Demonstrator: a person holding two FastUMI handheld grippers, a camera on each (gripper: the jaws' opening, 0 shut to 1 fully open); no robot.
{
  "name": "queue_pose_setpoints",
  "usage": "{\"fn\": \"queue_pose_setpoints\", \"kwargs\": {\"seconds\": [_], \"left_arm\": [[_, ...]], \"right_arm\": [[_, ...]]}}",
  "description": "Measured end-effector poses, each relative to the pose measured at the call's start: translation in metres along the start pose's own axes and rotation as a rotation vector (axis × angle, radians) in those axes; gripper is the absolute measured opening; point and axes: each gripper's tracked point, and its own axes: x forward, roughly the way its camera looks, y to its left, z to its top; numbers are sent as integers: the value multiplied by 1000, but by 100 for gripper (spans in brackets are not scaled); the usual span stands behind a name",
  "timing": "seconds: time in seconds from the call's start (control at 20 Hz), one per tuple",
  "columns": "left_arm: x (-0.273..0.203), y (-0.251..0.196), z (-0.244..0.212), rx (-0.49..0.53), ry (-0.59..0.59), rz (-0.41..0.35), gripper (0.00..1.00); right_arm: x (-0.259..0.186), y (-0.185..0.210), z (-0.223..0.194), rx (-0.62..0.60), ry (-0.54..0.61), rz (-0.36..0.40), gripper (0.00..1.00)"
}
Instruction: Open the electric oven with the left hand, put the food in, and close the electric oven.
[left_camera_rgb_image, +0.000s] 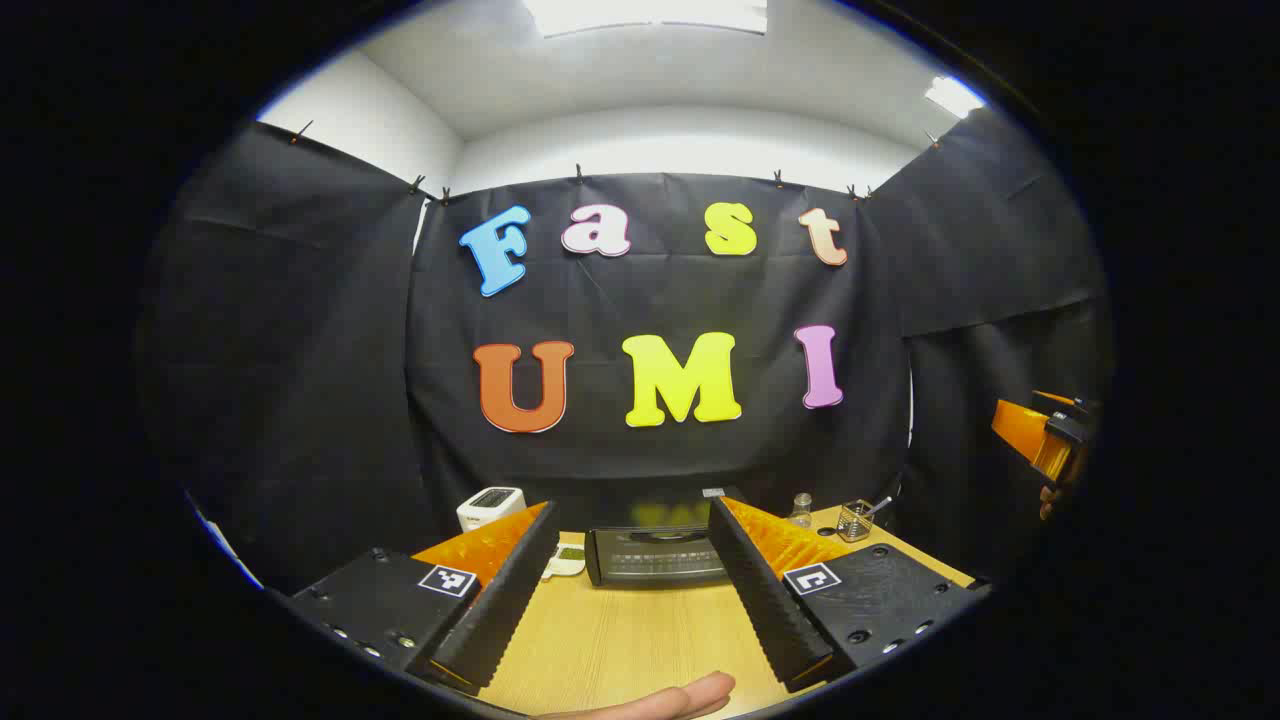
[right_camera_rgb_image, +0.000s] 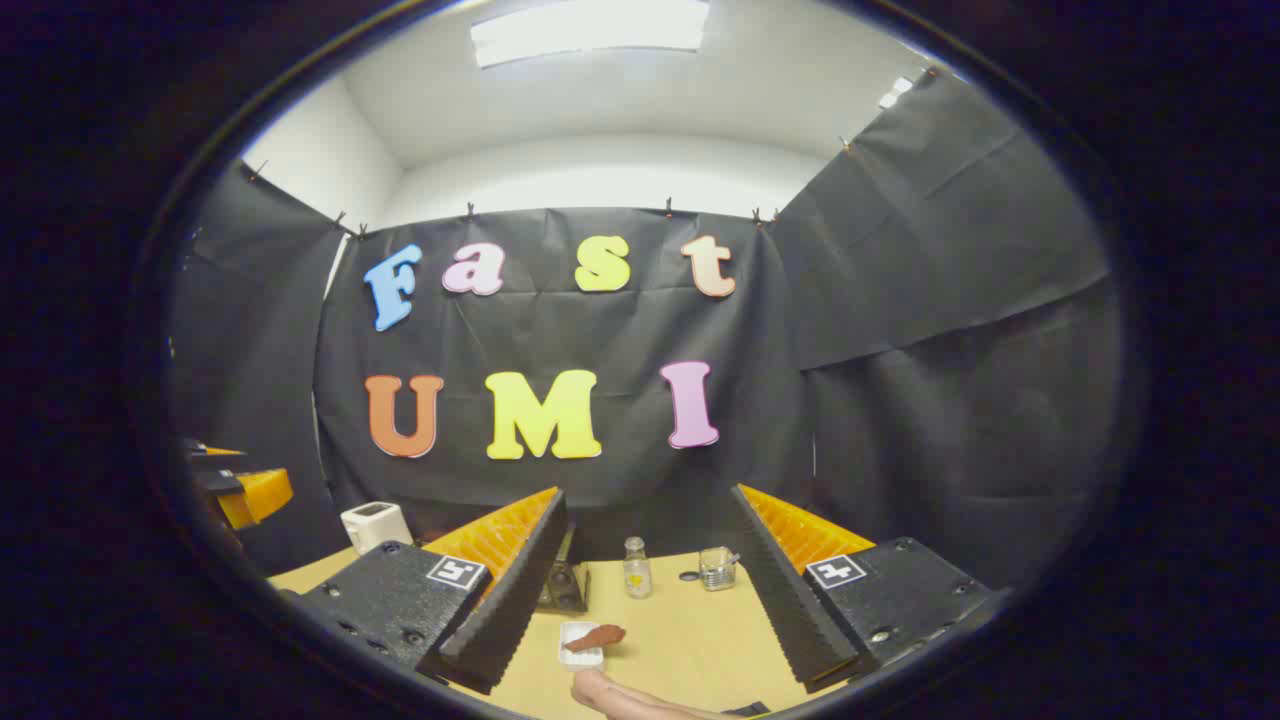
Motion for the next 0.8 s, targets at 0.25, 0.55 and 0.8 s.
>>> {"fn": "queue_pose_setpoints", "kwargs": {"seconds": [0.25,0.55,0.8], "left_arm": [[4,-2,-4,-23,-1,-10,96],[9,-7,-17,-1,29,-3,96],[31,-17,-21,-4,21,-28,96]], "right_arm": [[1,-9,-1,-7,17,4,100],[3,-21,1,-31,-12,16,100],[15,-18,-5,-53,-5,68,100]]}}
